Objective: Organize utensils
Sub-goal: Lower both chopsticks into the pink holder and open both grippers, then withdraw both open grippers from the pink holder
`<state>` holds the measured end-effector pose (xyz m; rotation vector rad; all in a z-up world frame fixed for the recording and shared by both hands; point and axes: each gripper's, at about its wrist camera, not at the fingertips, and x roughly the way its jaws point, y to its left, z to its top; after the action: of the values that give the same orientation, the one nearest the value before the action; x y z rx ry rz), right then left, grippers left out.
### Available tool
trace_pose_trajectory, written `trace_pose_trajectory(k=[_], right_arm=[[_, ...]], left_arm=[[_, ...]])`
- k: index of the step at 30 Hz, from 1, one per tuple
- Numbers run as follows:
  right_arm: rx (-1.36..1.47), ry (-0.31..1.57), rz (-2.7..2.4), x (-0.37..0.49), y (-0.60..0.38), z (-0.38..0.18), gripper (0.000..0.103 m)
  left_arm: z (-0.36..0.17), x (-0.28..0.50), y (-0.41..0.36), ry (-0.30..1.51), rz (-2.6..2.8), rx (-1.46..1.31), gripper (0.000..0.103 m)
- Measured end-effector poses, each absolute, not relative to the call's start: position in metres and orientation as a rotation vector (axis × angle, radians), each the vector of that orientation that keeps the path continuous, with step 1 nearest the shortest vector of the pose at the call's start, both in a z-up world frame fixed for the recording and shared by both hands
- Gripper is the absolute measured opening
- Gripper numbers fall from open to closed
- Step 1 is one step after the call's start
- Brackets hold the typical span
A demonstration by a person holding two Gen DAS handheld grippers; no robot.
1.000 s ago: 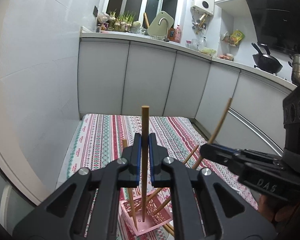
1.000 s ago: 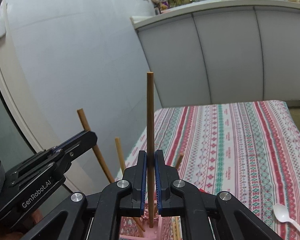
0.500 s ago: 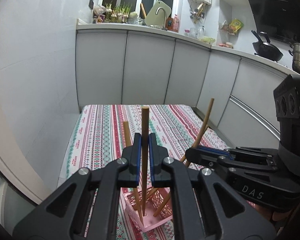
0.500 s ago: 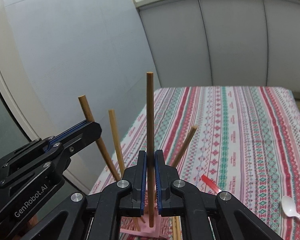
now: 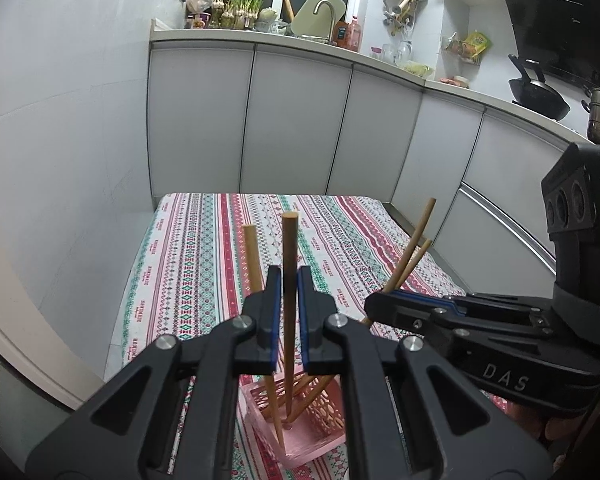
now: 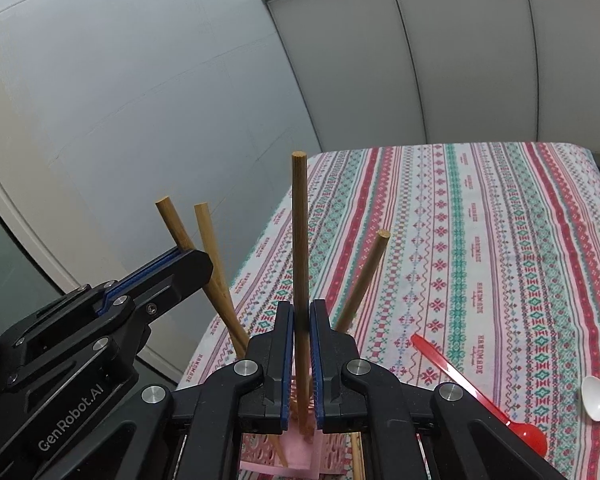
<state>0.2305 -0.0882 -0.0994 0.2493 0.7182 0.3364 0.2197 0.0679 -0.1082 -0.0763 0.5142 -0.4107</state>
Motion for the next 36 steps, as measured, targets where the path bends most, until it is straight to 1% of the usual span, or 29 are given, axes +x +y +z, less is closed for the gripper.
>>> trace_pose_trajectory(k=[6, 8, 10, 12, 15, 19, 23, 28, 32, 36], right_arm=[[0.275, 0.720, 0.338, 0.230, -0.091, -0.097, 0.010], [0.293, 0.714, 0.345, 0.229, -0.094, -0.094, 0.012], [0.299, 0.706, 0.346, 0.227, -0.095, -0.091, 0.019], [0.302, 0.698, 0.350, 0.224, -0.096, -0.088, 0.024], [0.307, 0.692, 0.359, 0.219, -0.099, -0.082, 0.026], [0.327, 0.686, 0.365, 0.210, -0.104, -0.074, 0.027], [0.329, 0.675, 0.362, 0.197, -0.113, -0.063, 0.030], [0.316, 0.670, 0.342, 0.181, -0.125, -0.053, 0.037], [0.293, 0.692, 0.311, 0.171, -0.137, -0.049, 0.037], [0.274, 0.719, 0.285, 0.161, -0.147, -0.048, 0.037]], left_arm=[[-0.107, 0.220, 0.072, 0.531, -0.416, -0.106, 0.009], [-0.107, 0.220, 0.074, 0.533, -0.414, -0.111, 0.012], [-0.105, 0.219, 0.075, 0.535, -0.407, -0.117, 0.020], [-0.104, 0.217, 0.076, 0.533, -0.403, -0.118, 0.024], [-0.101, 0.215, 0.077, 0.544, -0.401, -0.124, 0.026], [-0.094, 0.209, 0.077, 0.556, -0.405, -0.130, 0.033], [-0.089, 0.202, 0.075, 0.571, -0.400, -0.121, 0.035], [-0.084, 0.192, 0.073, 0.606, -0.379, -0.099, 0.046], [-0.080, 0.183, 0.074, 0.622, -0.378, -0.101, 0.054], [-0.075, 0.172, 0.071, 0.634, -0.365, -0.082, 0.066]])
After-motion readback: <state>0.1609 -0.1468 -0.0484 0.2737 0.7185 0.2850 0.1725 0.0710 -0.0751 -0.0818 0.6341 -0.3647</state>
